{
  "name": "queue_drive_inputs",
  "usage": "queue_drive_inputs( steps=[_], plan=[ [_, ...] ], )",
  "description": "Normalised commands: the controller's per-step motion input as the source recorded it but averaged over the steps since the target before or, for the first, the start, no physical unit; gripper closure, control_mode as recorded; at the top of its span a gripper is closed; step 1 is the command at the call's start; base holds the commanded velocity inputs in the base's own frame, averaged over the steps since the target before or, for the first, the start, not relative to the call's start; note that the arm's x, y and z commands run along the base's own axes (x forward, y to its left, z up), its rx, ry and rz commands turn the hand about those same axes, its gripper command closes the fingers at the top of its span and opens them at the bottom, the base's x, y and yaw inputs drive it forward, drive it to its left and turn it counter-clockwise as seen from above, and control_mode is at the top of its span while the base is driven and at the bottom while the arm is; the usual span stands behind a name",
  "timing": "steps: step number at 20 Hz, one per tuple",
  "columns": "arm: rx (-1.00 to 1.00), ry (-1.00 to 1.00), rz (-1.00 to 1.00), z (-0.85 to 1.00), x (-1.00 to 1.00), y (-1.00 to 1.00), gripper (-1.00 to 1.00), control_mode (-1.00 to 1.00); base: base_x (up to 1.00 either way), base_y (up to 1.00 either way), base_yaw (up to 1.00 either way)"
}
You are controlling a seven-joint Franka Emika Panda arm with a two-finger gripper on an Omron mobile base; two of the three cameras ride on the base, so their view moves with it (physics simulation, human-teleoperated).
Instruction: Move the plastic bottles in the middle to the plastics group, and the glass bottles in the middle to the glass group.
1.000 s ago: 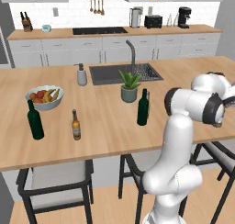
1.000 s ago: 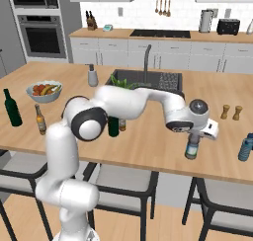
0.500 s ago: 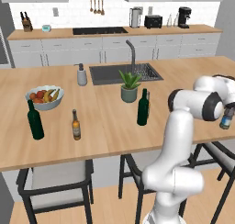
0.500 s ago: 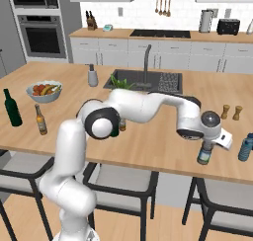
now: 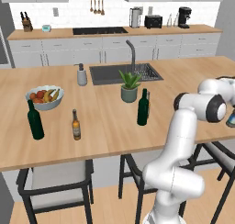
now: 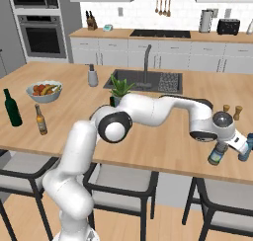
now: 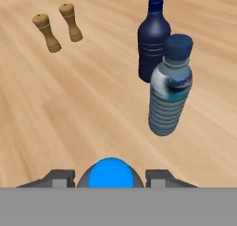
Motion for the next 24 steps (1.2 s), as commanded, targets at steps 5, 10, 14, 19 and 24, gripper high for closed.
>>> queue_drive_inputs(
  steps=[5, 10, 14, 19, 24],
  plan=[
    [-0.04, 0.00, -0.14, -0.02, -0.02, -0.35, 1.00, -1.00, 0.00, 0.00, 0.00],
    [-0.12, -0.03, -0.08, -0.02, -0.05, -0.05, 1.00, -1.00, 0.00, 0.00, 0.00],
    [-0.14, -0.01, 0.00, -0.14, -0.29, 0.05, 1.00, -1.00, 0.00, 0.00, 0.00],
    [-0.13, -0.12, 0.00, -0.13, -0.09, 0.04, 1.00, -1.00, 0.00, 0.00, 0.00],
    [-0.07, -0.07, 0.00, -0.03, 0.02, 0.02, 1.00, -1.00, 0.00, 0.00, 0.00]
  ],
)
